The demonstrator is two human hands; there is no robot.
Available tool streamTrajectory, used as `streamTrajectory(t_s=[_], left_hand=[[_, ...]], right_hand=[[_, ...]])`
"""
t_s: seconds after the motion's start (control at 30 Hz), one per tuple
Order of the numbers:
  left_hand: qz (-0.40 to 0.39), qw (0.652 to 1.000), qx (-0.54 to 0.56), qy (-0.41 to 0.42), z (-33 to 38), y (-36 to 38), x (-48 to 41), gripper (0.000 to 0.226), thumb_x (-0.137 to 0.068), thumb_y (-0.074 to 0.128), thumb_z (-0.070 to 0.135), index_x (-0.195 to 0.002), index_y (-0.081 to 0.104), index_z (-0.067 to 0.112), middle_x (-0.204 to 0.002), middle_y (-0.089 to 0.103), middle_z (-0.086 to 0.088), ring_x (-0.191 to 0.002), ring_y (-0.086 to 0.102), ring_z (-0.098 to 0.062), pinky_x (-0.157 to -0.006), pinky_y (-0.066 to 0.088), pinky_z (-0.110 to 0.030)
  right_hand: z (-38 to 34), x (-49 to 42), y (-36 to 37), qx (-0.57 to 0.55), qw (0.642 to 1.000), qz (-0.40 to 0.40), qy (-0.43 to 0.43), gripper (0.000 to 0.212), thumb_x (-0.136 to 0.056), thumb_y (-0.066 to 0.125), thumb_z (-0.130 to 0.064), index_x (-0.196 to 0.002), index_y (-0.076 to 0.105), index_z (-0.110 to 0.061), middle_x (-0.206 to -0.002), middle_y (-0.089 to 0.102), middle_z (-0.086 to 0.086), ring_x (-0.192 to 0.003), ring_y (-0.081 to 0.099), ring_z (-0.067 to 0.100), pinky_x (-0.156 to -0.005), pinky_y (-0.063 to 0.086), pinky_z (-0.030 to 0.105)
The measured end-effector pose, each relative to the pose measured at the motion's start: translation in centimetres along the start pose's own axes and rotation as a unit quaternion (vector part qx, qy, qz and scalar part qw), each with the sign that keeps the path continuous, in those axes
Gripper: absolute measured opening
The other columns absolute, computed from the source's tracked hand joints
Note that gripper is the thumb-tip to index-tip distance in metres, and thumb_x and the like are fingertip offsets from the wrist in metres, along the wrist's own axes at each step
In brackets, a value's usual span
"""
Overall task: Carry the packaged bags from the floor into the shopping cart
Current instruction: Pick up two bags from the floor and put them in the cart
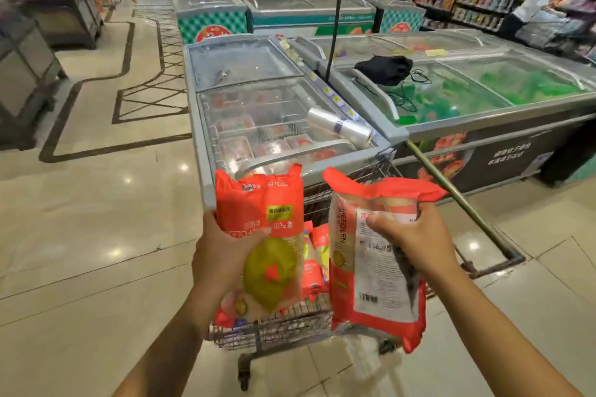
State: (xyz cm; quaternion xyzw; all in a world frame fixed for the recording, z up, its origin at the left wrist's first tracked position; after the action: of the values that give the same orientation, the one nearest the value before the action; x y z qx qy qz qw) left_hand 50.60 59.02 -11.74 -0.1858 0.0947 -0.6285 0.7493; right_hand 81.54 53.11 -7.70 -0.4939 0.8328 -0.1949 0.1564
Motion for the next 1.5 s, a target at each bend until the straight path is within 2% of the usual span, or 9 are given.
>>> streamTrajectory(t_s=[0.17,0.3,0.47,0.63,0.73,0.87,1.03,1.27,1.5], left_hand=[[-0.062,0.997,0.016,-0.034,-2.8,5.6,-6.7,0.072,-0.065,0.095,0.041,-0.121,0.049,0.033,-0.099,0.061,0.02,-0.083,0.062,-0.001,-0.067,0.045,-0.025],[-0.094,0.992,0.008,-0.084,-5.8,10.0,-10.6,0.085,-0.047,0.092,0.064,-0.118,0.054,0.038,-0.104,0.072,0.012,-0.088,0.071,-0.01,-0.081,0.059,-0.041],[-0.096,0.987,-0.019,-0.13,-9.3,16.0,-14.6,0.072,-0.057,0.095,0.052,-0.113,0.054,0.035,-0.104,0.069,0.011,-0.091,0.07,-0.012,-0.083,0.058,-0.04],[-0.08,0.981,-0.036,-0.171,-14.1,22.5,-18.9,0.055,-0.068,0.094,0.037,-0.111,0.064,0.02,-0.087,0.066,0.012,-0.076,0.061,-0.002,-0.055,0.038,-0.006],[-0.074,0.971,-0.028,-0.224,-19.0,26.2,-21.3,0.06,-0.057,0.098,0.036,-0.108,0.069,0.021,-0.087,0.076,0.006,-0.084,0.074,-0.018,-0.068,0.052,-0.023],[-0.056,0.965,-0.018,-0.255,-22.3,29.0,-23.2,0.073,-0.058,0.099,0.038,-0.114,0.059,0.015,-0.091,0.074,0.006,-0.078,0.072,-0.013,-0.075,0.054,-0.033],[0.001,0.95,-0.032,-0.31,-26.6,32.3,-25.1,0.083,-0.054,0.092,0.057,-0.116,0.06,0.012,-0.088,0.07,0.006,-0.08,0.068,-0.018,-0.083,0.055,-0.035],[-0.103,0.948,-0.198,-0.229,-26.6,31.8,-24.6,0.075,-0.088,0.066,0.062,-0.134,0.048,0.006,-0.126,0.063,-0.016,-0.113,0.063,-0.036,-0.091,0.05,-0.042],[-0.142,0.896,-0.419,0.037,-12.0,22.9,-23.2,0.081,-0.099,0.048,0.057,-0.162,0.021,0.014,-0.168,0.024,-0.01,-0.152,0.026,-0.028,-0.123,0.026,-0.044]], right_hand=[[3.0,-7.2,3.9,-0.01,0.999,-0.031,0.036,0.054,-0.064,0.091,-0.05,-0.104,0.069,-0.022,-0.086,0.077,-0.007,-0.073,0.074,0.013,-0.068,0.059,0.039],[6.5,-12.1,6.9,-0.022,0.993,-0.074,0.09,0.05,-0.064,0.093,-0.043,-0.101,0.072,-0.017,-0.085,0.078,-0.006,-0.074,0.075,0.012,-0.071,0.059,0.038],[12.2,-18.7,10.6,-0.042,0.98,-0.126,0.15,0.033,-0.072,0.092,-0.022,-0.098,0.074,-0.014,-0.086,0.079,-0.001,-0.078,0.077,0.018,-0.077,0.062,0.04],[20.3,-24.7,15.3,-0.057,0.961,-0.158,0.221,0.033,-0.072,0.092,-0.018,-0.098,0.074,-0.01,-0.087,0.079,0.003,-0.075,0.076,0.014,-0.067,0.06,0.028],[25.6,-27.3,18.1,-0.052,0.949,-0.18,0.254,0.038,-0.072,0.092,-0.016,-0.103,0.072,-0.005,-0.088,0.079,0.003,-0.076,0.076,0.014,-0.064,0.059,0.028],[30.7,-29.3,21.6,-0.042,0.94,-0.194,0.278,0.021,-0.077,0.085,-0.002,-0.094,0.072,-0.002,-0.07,0.075,-0.004,-0.06,0.071,0.007,-0.056,0.056,0.023],[37.2,-30.9,25.5,-0.009,0.934,-0.176,0.312,0.077,-0.058,0.098,-0.04,-0.119,0.066,-0.005,-0.097,0.077,0.003,-0.084,0.075,0.019,-0.079,0.062,0.039],[35.3,-29.5,26.0,0.259,0.924,-0.187,0.211,0.076,-0.089,0.072,-0.046,-0.145,0.041,-0.006,-0.145,0.046,0.019,-0.133,0.046,0.039,-0.106,0.044,0.051],[16.5,-26.1,24.8,0.395,0.872,-0.284,-0.066,0.076,-0.095,0.05,-0.057,-0.156,0.033,-0.015,-0.156,0.041,0.014,-0.145,0.036,0.032,-0.118,0.031,0.047]])
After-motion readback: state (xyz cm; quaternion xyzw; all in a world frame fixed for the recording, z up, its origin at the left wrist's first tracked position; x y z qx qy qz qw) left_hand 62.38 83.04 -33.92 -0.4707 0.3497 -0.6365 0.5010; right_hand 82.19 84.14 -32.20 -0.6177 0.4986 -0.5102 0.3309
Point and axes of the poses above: each hand's wrist, its own x-axis away from the middle knuckle, its own y-axis out of the palm, z = x × y, the point moved 1 cm from there along -x, towards the middle knuckle
